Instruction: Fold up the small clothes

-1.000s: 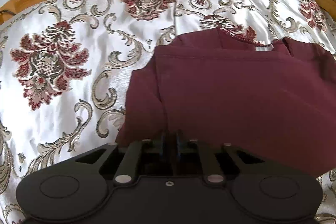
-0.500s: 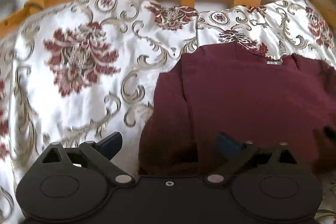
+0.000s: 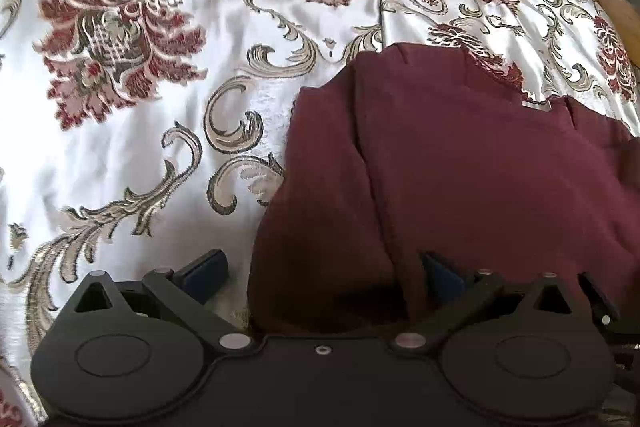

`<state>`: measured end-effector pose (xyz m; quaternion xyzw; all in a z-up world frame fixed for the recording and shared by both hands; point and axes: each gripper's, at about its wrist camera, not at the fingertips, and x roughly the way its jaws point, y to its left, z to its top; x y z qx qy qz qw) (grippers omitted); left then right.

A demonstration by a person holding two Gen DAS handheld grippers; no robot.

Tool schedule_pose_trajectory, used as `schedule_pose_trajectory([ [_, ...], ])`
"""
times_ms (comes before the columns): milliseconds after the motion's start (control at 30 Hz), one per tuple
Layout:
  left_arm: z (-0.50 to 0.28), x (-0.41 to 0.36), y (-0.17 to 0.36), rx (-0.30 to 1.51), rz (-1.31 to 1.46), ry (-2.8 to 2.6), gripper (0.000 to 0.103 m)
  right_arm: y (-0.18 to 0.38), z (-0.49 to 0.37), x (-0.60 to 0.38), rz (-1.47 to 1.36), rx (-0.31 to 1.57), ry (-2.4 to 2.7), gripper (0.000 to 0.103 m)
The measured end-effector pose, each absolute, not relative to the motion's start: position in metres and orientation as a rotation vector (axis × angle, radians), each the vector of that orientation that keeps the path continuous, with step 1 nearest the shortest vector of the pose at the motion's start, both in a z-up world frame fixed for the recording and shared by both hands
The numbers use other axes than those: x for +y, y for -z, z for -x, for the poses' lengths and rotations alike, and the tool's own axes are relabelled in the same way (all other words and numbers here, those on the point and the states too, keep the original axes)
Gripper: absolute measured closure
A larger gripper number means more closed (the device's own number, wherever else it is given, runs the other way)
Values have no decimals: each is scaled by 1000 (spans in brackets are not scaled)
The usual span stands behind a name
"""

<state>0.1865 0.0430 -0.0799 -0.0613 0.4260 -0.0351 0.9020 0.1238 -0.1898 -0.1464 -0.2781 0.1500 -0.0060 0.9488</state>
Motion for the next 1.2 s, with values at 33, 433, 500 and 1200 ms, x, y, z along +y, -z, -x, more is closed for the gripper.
schedule_pose_trajectory([
  [33, -188, 42, 80, 880, 124, 75, 0, 146, -125, -191, 560, 309, 10, 0],
  [433, -195, 38, 82, 894, 111, 179, 1, 144, -126, -193, 542, 320, 10, 0],
  [500, -196, 38, 84, 901, 118, 172, 0, 144, -126, -194, 538, 322, 10, 0],
  [1200, -178, -12, 3, 874, 40, 156, 88, 113, -128, -220, 394, 415, 33, 0],
])
